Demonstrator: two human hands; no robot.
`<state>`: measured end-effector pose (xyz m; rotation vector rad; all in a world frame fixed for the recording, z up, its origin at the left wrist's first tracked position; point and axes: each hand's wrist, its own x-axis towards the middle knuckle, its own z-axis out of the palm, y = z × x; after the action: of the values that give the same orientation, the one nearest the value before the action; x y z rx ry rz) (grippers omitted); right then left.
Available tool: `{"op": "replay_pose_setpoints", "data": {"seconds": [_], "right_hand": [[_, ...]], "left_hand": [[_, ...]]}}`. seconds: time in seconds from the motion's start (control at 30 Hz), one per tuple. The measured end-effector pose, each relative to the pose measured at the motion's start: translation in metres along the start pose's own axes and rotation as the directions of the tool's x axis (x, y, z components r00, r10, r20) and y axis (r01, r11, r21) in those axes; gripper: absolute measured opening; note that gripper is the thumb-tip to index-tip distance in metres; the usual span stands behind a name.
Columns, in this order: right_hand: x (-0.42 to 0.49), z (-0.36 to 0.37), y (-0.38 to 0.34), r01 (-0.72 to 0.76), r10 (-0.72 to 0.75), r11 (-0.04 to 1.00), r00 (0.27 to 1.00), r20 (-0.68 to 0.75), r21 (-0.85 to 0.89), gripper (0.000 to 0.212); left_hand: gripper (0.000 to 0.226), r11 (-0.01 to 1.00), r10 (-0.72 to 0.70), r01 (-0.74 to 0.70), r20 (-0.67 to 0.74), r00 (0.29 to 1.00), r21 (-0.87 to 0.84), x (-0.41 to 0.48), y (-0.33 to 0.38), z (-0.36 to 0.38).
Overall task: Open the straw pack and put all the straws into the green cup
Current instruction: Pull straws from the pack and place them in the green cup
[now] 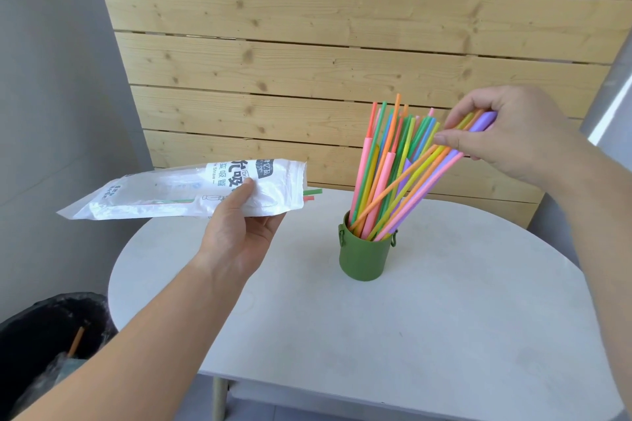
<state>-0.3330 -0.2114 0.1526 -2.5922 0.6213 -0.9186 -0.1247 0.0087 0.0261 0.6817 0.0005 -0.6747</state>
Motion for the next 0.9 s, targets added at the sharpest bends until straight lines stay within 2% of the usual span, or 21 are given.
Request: {"op": "replay_pose_setpoints", "data": {"seconds": [0.47, 0.67, 0.8, 0.9], "right_hand": [[0.012, 0.049, -0.006, 0.059, -0.062, 0.998, 0.988, -0.143, -0.025, 0.025], [0.007, 0.081, -0.005, 0.135, -0.14, 0.99, 0.975, -0.172, -0.042, 0.037], [0.003, 0.09, -0.008, 0.133, -0.141, 0.99, 0.965, -0.222, -0.052, 0.042], [0.0, 0.091, -0.008, 0.113, -0.119, 0.993, 0.969, -0.217, -0.04, 0.055]], "left_hand": [[0.013, 1.0, 0.014, -0.014, -0.017, 1.0, -0.01, 0.001, 0.005, -0.005], [0.011, 1.0, 0.005, -0.005, -0.004, 1.0, -0.001, 0.0, 0.004, -0.003], [0.012, 1.0, 0.006, -0.006, -0.007, 1.0, -0.001, -0.001, 0.004, -0.002], [0.011, 1.0, 0.005, -0.005, -0.007, 1.0, -0.008, -0.003, 0.005, -0.001]]}}
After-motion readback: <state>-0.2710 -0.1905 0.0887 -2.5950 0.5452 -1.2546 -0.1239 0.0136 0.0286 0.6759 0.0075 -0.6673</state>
